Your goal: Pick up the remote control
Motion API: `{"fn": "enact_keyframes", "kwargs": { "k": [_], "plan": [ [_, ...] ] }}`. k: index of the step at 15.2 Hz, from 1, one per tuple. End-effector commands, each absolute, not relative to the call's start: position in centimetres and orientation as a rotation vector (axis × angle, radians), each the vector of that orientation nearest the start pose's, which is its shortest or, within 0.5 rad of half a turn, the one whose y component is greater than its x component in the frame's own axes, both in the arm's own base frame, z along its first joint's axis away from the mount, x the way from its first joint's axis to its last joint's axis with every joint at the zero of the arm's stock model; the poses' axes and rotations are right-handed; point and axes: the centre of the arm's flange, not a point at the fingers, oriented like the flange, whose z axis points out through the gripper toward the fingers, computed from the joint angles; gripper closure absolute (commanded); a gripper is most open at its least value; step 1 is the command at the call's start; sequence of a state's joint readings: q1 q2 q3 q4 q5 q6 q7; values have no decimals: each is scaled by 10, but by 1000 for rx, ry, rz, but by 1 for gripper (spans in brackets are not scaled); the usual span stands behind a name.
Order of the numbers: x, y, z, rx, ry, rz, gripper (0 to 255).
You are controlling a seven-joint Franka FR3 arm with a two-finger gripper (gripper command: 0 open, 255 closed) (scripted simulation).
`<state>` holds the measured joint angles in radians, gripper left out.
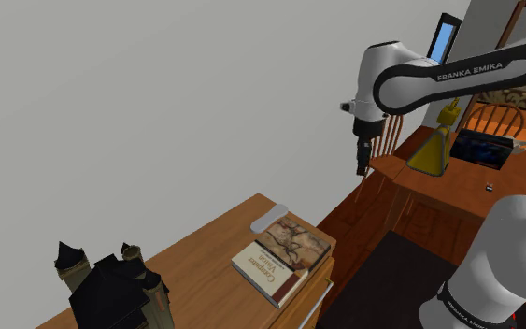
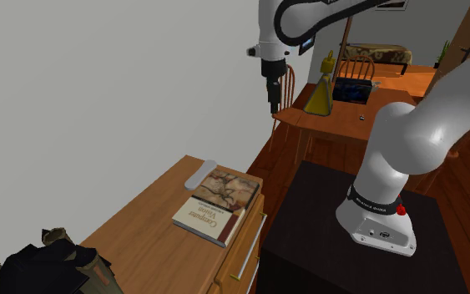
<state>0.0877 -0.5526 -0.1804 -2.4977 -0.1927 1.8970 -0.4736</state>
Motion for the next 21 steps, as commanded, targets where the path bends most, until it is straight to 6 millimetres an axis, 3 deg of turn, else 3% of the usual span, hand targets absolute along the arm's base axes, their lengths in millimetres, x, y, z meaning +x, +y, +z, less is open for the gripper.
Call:
{"fn": "enact_keyframes", "kwargs": {
  "k": [1,11,21],
  "plan": [
    [391,-55,447,-3089,-865,107,0],
    [477,-64,352,-2897,-1349,72,0],
    [562,-43,258,-2629,-1792,35,0]
  ]
}}
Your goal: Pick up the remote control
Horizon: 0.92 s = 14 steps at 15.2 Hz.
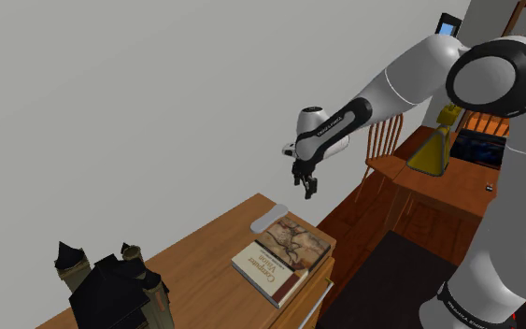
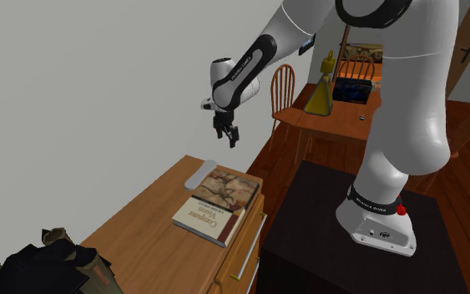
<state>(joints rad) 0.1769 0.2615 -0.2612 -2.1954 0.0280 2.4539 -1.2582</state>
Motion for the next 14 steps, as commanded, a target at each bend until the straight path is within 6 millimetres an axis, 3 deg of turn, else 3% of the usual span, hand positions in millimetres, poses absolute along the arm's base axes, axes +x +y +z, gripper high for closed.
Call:
{"fn": "enact_keyframes", "kwargs": {
  "k": [1,12,14],
  "plan": [
    [570,-39,249,-2599,-1834,31,0],
    [648,20,147,-2220,-2254,-10,0],
    [649,21,140,-2214,-2259,-10,0]
  ]
}}
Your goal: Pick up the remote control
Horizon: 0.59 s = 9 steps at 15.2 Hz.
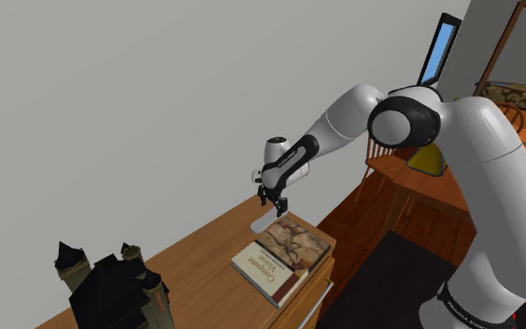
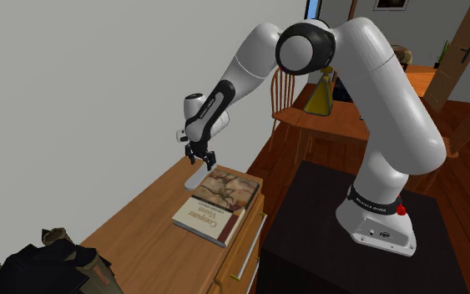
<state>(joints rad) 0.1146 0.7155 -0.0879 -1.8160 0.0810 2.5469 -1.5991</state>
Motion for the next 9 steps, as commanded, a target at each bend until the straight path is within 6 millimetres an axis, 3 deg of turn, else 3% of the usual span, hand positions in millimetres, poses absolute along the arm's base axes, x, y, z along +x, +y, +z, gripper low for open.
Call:
{"fn": "enact_keyframes", "kwargs": {
  "k": [1,6,8,9],
  "plan": [
    [649,21,135,2184,2229,10,0],
    [649,21,105,2184,2229,10,0],
    [649,21,105,2184,2229,10,0],
    [648,21,105,2184,2229,10,255]
  ]
}}
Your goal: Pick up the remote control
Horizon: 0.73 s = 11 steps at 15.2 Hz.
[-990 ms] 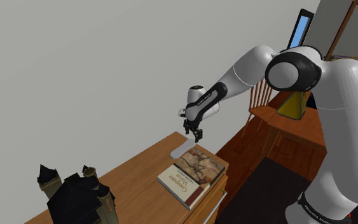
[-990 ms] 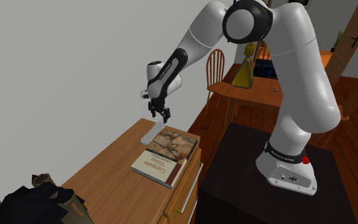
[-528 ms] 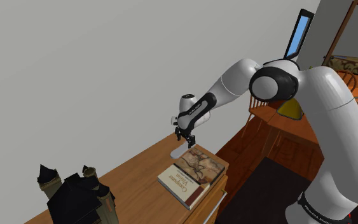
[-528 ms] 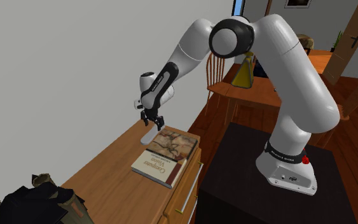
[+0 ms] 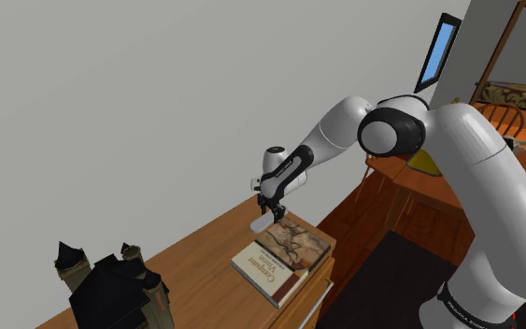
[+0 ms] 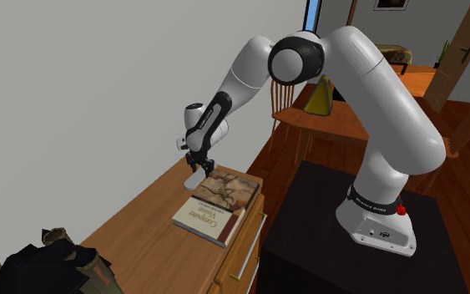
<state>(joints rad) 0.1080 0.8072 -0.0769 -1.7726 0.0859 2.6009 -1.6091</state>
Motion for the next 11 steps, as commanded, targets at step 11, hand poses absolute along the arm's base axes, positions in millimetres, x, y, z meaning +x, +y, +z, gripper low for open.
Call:
{"fn": "enact_keyframes", "kwargs": {
  "k": [11],
  "plan": [
    [649,21,116,2184,2229,10,255]
  ]
}}
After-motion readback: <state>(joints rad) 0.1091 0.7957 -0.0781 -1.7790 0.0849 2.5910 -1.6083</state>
